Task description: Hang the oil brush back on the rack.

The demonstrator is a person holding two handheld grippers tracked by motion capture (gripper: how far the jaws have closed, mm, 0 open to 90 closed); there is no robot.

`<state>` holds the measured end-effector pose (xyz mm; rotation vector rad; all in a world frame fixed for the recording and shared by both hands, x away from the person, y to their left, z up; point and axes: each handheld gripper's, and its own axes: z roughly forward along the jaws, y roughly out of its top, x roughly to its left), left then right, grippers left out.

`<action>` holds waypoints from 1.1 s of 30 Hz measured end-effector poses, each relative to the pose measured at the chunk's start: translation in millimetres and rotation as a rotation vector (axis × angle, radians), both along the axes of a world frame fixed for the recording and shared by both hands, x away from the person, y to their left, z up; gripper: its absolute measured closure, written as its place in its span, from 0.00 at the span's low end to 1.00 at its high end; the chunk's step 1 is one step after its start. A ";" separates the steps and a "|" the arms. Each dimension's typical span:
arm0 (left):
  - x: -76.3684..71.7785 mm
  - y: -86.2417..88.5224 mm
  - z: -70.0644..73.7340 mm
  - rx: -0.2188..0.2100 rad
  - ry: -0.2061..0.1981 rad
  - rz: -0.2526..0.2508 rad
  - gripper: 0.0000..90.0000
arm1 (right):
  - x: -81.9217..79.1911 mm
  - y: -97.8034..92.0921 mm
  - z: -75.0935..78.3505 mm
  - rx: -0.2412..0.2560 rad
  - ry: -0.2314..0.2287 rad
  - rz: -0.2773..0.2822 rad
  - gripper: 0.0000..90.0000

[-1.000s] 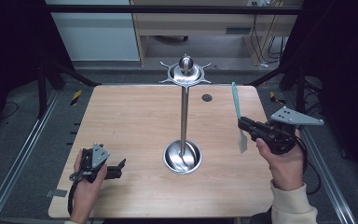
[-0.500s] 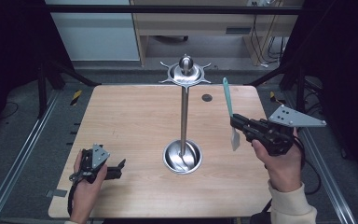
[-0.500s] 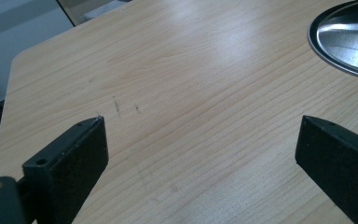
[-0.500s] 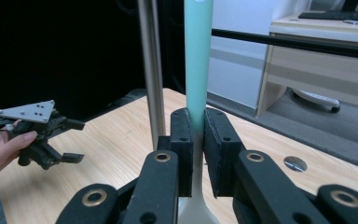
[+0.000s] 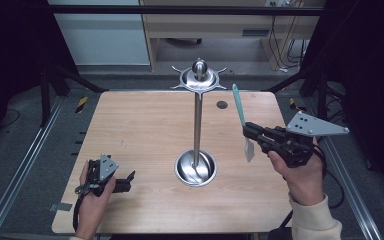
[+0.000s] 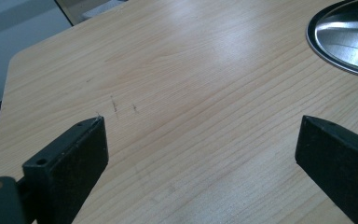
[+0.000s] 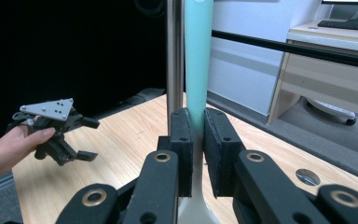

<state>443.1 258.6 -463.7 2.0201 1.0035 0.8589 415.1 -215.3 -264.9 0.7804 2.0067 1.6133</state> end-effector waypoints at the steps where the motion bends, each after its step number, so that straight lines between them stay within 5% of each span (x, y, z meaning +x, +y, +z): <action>1: 0.0 -0.1 0.0 0.000 0.000 0.000 0.02 | 0.5 1.1 0.5 -0.010 0.003 0.001 0.92; 33: -0.3 -1.6 -0.1 0.007 0.000 -0.006 0.02 | 6.1 7.8 -0.8 -0.035 0.031 0.015 0.92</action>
